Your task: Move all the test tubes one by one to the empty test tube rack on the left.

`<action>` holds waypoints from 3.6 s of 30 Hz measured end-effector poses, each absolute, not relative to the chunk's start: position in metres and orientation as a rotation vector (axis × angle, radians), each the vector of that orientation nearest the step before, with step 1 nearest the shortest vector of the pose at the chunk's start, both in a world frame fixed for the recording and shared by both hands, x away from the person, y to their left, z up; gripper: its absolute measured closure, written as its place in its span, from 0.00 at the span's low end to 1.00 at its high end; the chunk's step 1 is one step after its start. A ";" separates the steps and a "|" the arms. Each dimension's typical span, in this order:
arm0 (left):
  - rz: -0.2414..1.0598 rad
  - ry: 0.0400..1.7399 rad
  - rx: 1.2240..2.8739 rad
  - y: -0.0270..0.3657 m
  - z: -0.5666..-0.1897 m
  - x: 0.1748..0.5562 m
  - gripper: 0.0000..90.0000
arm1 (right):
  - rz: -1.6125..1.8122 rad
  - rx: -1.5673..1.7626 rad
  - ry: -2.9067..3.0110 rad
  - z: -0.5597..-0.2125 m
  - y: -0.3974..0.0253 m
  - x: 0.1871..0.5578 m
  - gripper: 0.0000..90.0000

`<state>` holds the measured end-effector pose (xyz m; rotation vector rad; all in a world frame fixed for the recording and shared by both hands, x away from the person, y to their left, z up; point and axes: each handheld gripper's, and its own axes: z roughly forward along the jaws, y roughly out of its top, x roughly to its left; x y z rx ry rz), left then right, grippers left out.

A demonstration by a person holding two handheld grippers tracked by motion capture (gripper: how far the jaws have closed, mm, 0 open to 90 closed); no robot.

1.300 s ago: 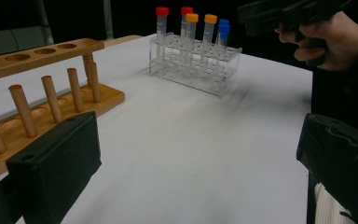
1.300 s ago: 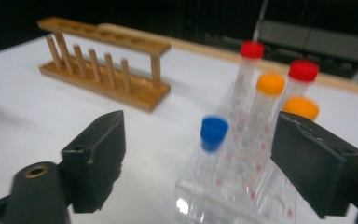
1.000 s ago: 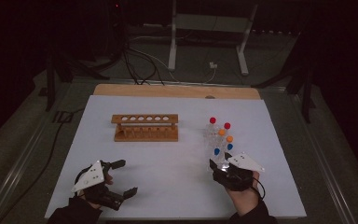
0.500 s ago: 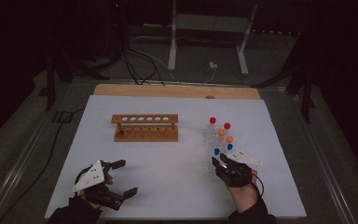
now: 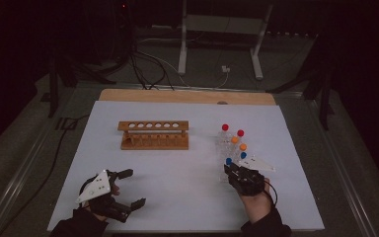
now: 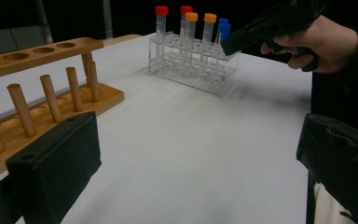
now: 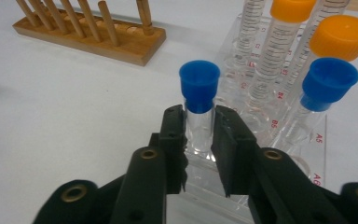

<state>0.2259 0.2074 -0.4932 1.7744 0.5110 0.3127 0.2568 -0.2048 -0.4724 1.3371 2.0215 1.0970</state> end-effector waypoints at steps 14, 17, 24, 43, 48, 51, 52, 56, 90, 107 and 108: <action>0.311 0.513 1.773 0.207 -0.493 0.226 0.01 | 1.075 1.271 2.025 -0.469 -0.205 0.256 0.85; 0.310 0.512 1.775 0.207 -0.494 0.226 0.01 | 1.077 1.253 2.021 -0.465 -0.206 0.254 0.85; 0.309 0.514 1.778 0.207 -0.494 0.227 0.01 | 1.109 1.200 1.988 -0.450 -0.208 0.251 0.85; 0.291 0.512 1.792 0.206 -0.492 0.227 0.01 | 1.216 1.072 1.946 -0.414 -0.204 0.238 0.85; 0.292 0.505 1.793 0.203 -0.489 0.227 0.01 | 1.245 1.039 1.990 -0.414 -0.196 0.237 0.85; 0.275 0.510 1.778 0.202 -0.486 0.228 0.01 | 1.260 1.015 2.021 -0.416 -0.190 0.238 0.85; 0.271 0.506 1.779 0.201 -0.485 0.228 0.01 | 1.269 1.010 2.032 -0.416 -0.188 0.239 0.85; 0.252 0.495 1.770 0.197 -0.478 0.232 0.01 | 1.283 0.985 2.070 -0.418 -0.181 0.239 0.85; 0.093 0.335 1.834 0.120 -0.431 0.266 0.02 | 1.286 0.836 2.288 -0.443 -0.158 0.232 0.85; 0.090 0.295 1.832 0.083 -0.425 0.277 0.24 | 1.302 0.814 2.307 -0.443 -0.154 0.230 0.85; 0.089 0.294 1.833 0.082 -0.425 0.278 0.26 | 1.301 0.815 2.308 -0.443 -0.154 0.230 0.85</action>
